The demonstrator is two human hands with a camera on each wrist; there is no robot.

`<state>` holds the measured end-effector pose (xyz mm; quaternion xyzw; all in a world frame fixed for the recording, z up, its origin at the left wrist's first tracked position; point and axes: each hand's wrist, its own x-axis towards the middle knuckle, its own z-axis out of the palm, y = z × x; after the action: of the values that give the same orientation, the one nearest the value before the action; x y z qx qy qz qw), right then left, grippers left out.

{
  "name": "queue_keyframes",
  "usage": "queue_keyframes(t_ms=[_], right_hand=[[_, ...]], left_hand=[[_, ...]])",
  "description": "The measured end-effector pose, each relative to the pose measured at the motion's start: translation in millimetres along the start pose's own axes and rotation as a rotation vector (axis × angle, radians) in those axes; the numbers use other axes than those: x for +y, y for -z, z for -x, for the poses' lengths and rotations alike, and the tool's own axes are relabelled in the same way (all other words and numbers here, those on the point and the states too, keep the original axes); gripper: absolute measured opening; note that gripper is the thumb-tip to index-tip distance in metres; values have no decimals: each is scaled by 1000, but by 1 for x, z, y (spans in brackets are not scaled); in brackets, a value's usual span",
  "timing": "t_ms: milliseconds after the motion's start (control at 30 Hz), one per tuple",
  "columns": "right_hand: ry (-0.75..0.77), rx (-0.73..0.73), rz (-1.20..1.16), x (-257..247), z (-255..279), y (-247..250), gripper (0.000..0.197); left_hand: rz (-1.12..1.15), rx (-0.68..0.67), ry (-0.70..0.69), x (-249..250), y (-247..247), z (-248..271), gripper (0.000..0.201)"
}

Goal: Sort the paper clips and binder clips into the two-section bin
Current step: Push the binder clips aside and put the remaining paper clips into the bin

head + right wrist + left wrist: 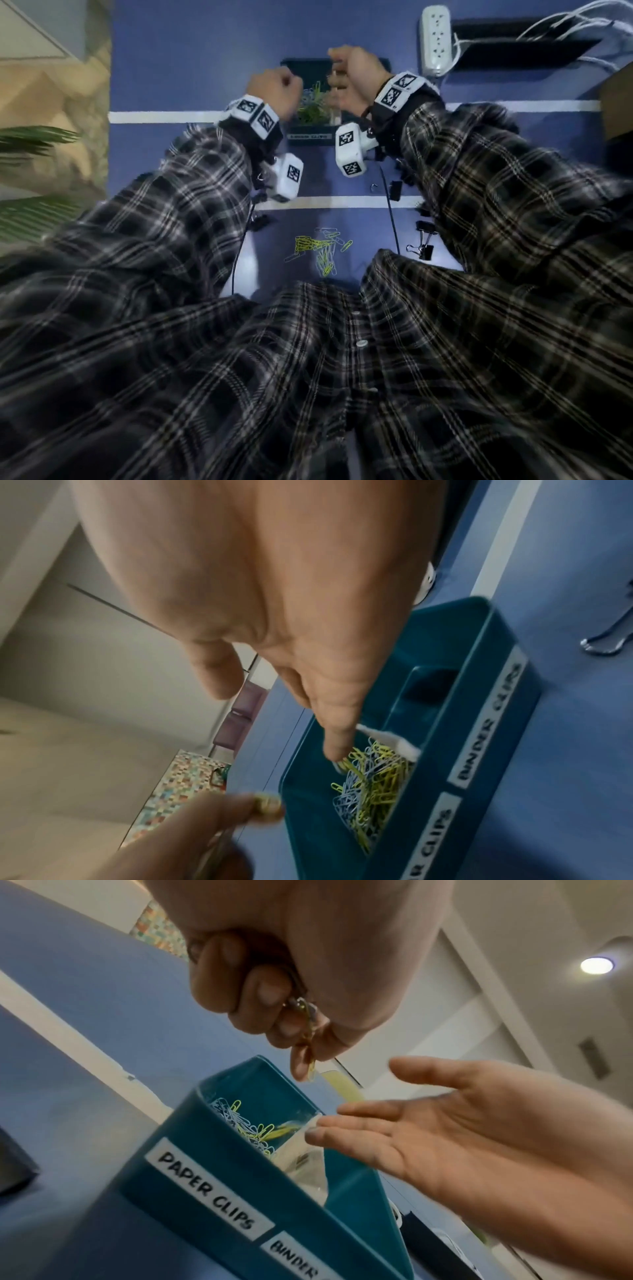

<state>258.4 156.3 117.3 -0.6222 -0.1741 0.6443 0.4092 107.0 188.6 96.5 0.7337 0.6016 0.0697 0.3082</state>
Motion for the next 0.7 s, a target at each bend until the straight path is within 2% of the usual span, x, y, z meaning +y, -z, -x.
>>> queue_keyframes(t_ms=[100, 133, 233, 333, 400, 467, 500, 567, 633, 700], right_hand=[[47, 27, -57, 12, 12, 13, 22], [64, 14, -29, 18, 17, 18, 17], [108, -26, 114, 46, 41, 33, 24], [140, -15, 410, 92, 57, 53, 12], [149, -52, 726, 126, 63, 67, 16], [140, -112, 1016, 157, 71, 74, 21], [140, -138, 1101, 170, 76, 75, 24], [135, -178, 1229, 191, 83, 73, 38], [111, -208, 1284, 204, 87, 70, 55], [131, -236, 1301, 213, 91, 62, 64]], left_hand=[[54, -64, 26, 5, -9, -23, 47], [56, -81, 25, 6, -13, -26, 45], [67, -81, 7, 12, -25, -26, 40], [91, 1, -53, 8, -33, -11, 33], [40, 94, -147, -1, -34, 16, 29], [29, 96, -267, -19, -43, 52, 24], [21, 32, -313, -30, -50, 72, 20], [-63, -196, -342, -58, -66, 110, 18], [-200, -418, -314, -82, -81, 144, 34], [-274, -496, -286, -99, -93, 170, 53]])
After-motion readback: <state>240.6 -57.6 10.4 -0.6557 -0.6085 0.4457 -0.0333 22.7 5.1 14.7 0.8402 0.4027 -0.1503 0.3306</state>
